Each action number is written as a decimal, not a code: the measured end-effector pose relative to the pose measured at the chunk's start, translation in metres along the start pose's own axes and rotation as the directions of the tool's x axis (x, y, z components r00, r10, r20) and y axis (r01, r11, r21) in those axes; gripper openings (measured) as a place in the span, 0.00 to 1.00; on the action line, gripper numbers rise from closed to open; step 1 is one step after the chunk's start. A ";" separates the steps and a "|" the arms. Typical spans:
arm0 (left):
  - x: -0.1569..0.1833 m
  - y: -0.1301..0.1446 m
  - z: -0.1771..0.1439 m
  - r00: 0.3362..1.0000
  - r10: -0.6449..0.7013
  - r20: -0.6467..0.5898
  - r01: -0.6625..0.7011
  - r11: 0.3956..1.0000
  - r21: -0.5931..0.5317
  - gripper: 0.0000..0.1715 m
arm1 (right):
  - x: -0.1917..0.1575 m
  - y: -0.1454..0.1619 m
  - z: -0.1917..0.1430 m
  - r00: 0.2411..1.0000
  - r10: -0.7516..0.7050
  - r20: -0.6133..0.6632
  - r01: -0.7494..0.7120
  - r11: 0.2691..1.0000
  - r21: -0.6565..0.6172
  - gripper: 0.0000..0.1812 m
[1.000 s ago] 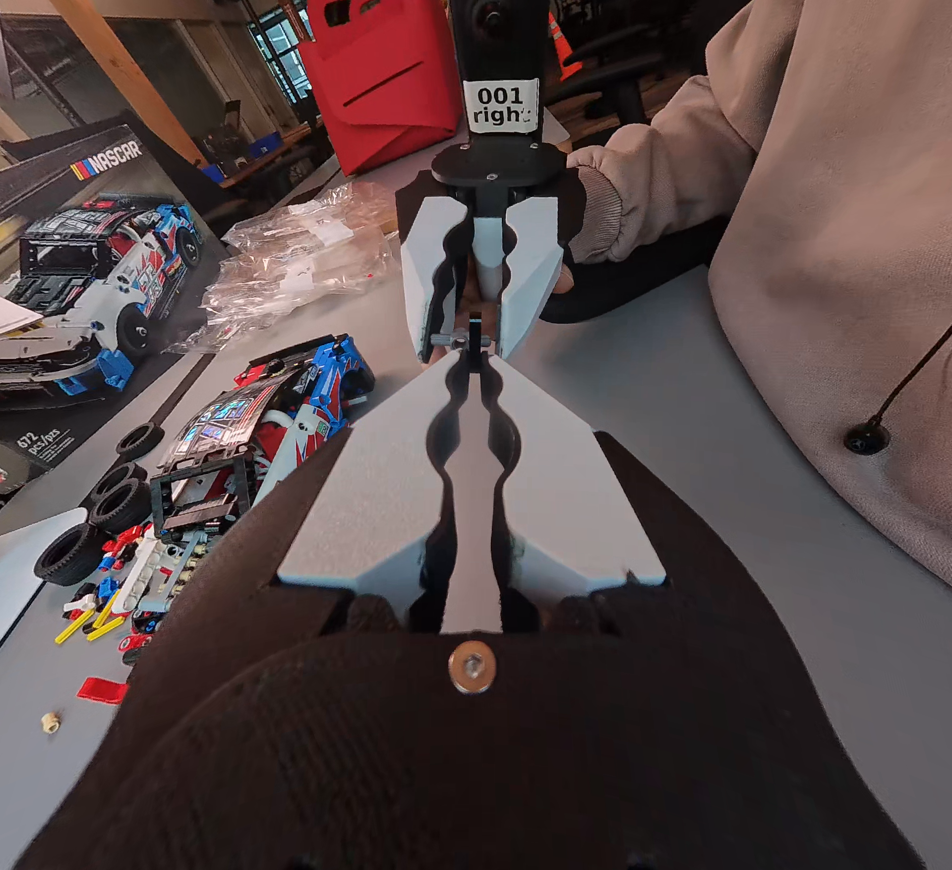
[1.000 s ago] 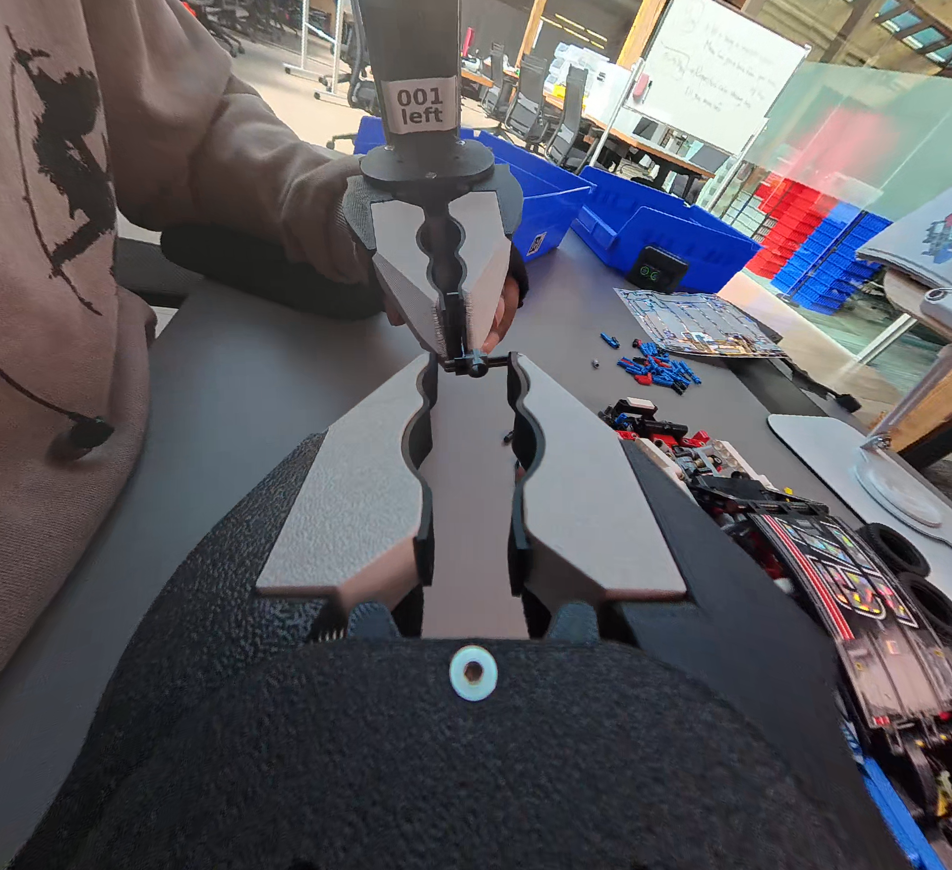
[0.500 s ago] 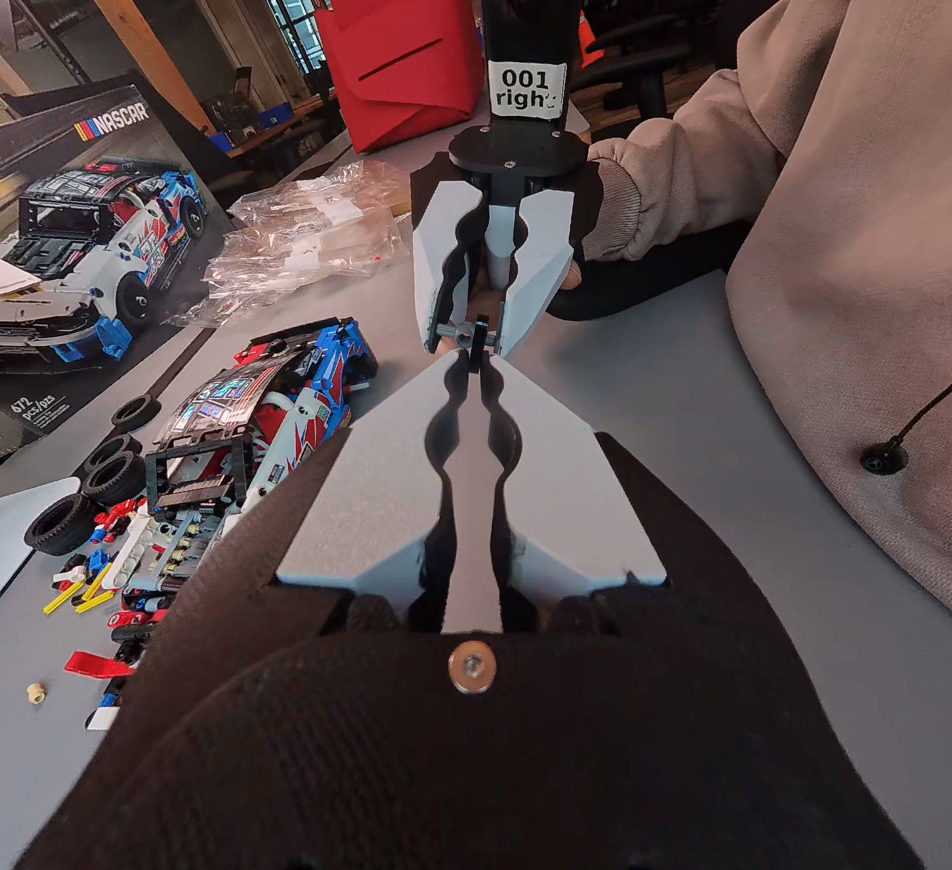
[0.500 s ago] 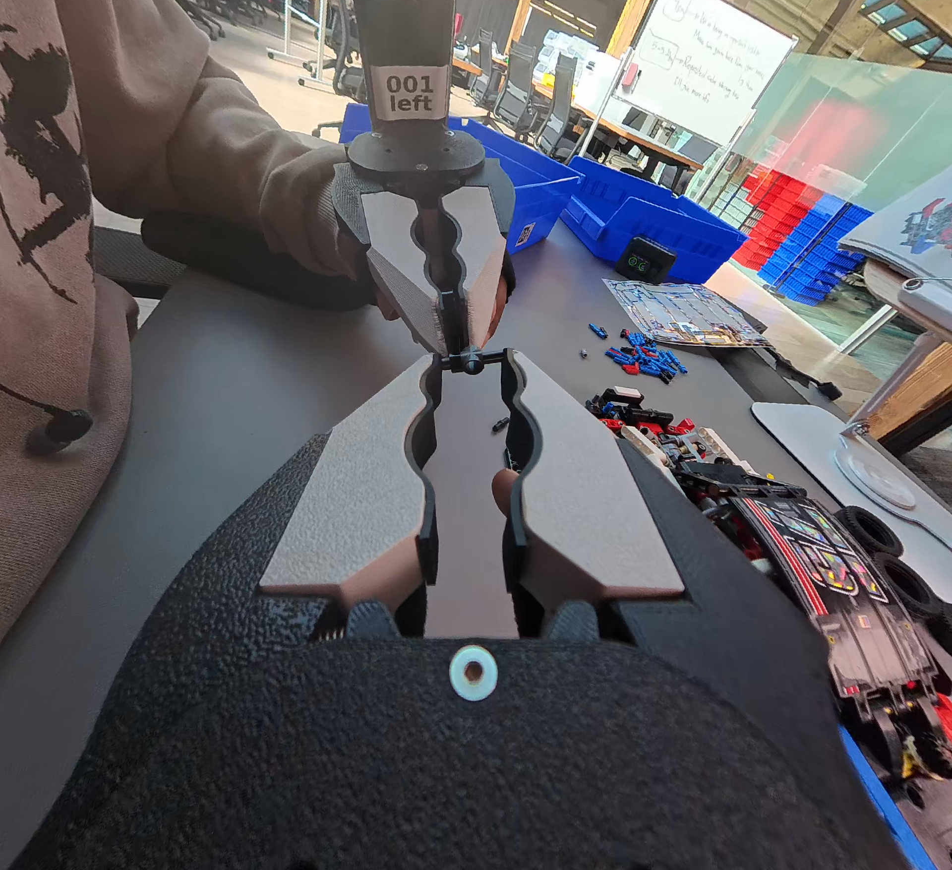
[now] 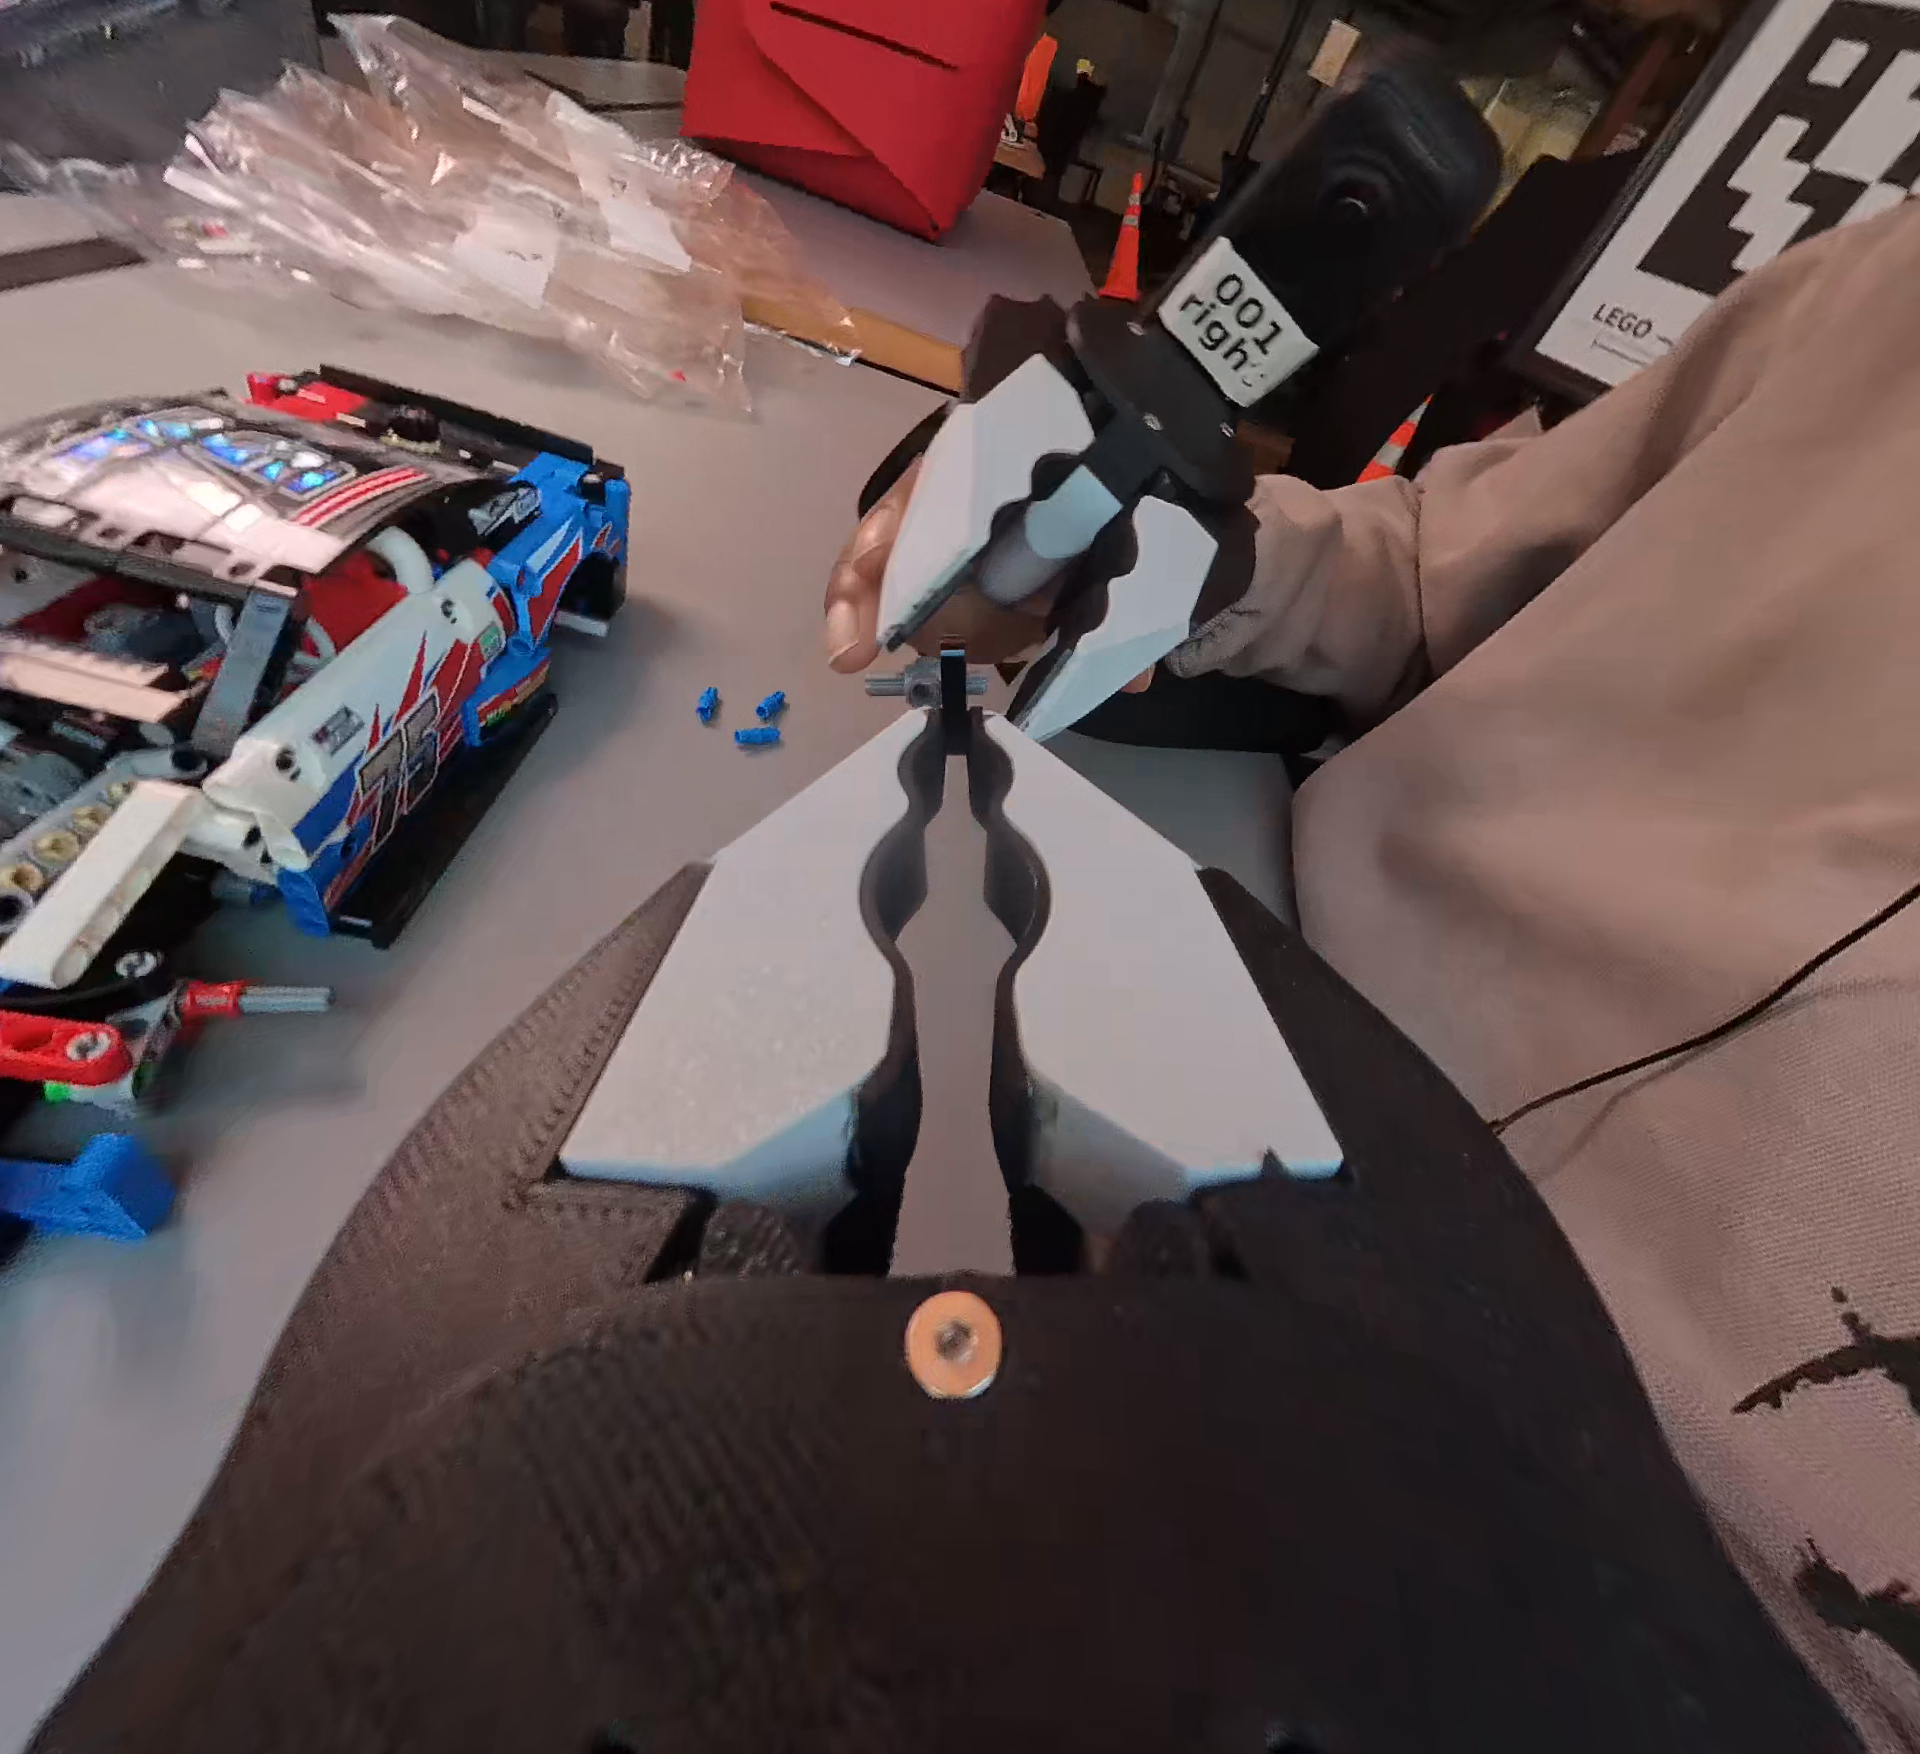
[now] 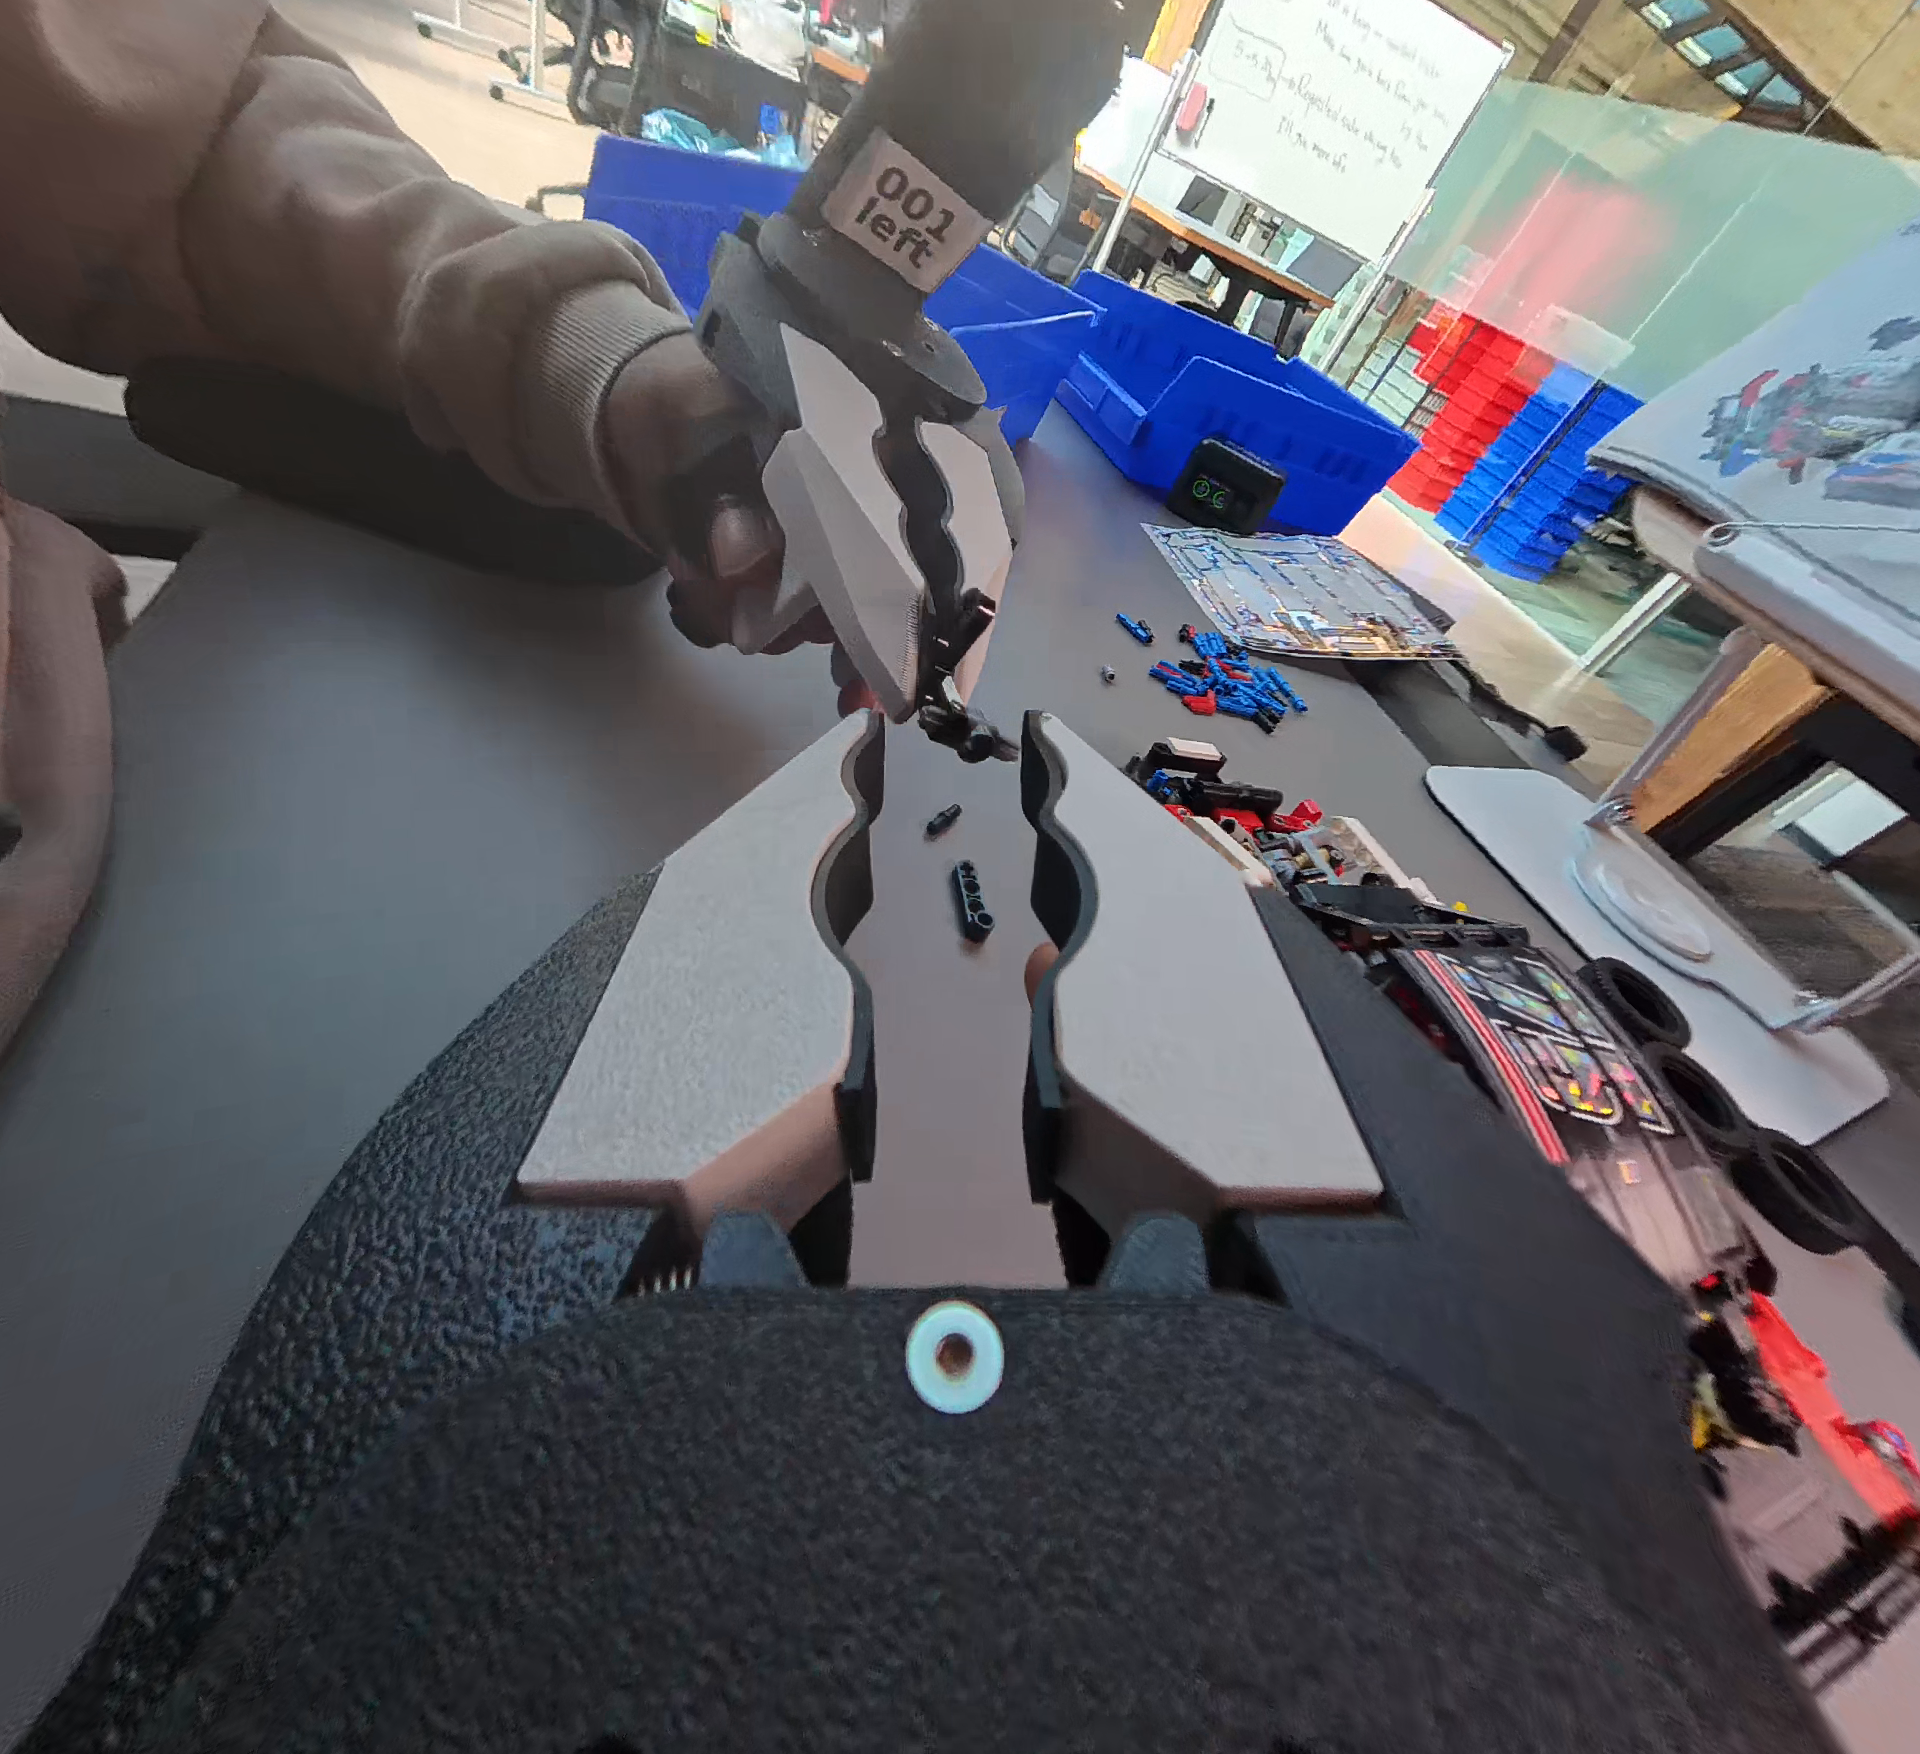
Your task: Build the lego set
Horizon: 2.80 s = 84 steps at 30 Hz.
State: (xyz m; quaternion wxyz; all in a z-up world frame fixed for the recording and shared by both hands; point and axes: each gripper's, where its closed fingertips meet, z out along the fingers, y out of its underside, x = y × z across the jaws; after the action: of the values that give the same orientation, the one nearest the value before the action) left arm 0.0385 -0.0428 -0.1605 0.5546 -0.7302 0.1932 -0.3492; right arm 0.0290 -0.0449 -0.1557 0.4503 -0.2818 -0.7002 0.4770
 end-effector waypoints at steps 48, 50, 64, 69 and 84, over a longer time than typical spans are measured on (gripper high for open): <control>-0.003 0.039 0.007 0.971 0.238 0.017 -0.230 0.953 -0.200 0.14 | -0.032 0.031 0.000 0.957 0.180 0.226 -0.143 0.975 -0.170 0.03; -0.003 0.037 0.007 0.990 0.142 0.004 -0.140 0.974 -0.177 0.14 | -0.029 0.030 -0.001 0.968 0.140 0.210 -0.108 0.982 -0.155 0.03; -0.009 0.032 0.002 0.991 -0.125 -0.049 0.118 0.984 -0.133 0.05 | -0.028 0.036 0.001 0.968 -0.207 0.141 0.229 0.959 -0.169 0.03; -0.013 0.032 0.000 0.994 -0.109 -0.030 0.103 0.984 -0.147 0.04 | -0.027 0.039 0.003 0.958 -0.260 0.124 0.280 0.941 -0.189 0.03; -0.091 0.080 -0.028 0.908 0.321 0.270 -0.126 0.823 -0.554 0.10 | -0.016 0.056 0.001 0.955 -0.280 0.101 0.297 0.911 -0.285 0.03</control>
State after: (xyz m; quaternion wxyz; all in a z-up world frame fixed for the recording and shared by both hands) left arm -0.0354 -0.0257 -0.2587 0.3971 -0.8754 0.2644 -0.0782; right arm 0.0330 -0.0372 -0.2132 0.4480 -0.2260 -0.8104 0.3024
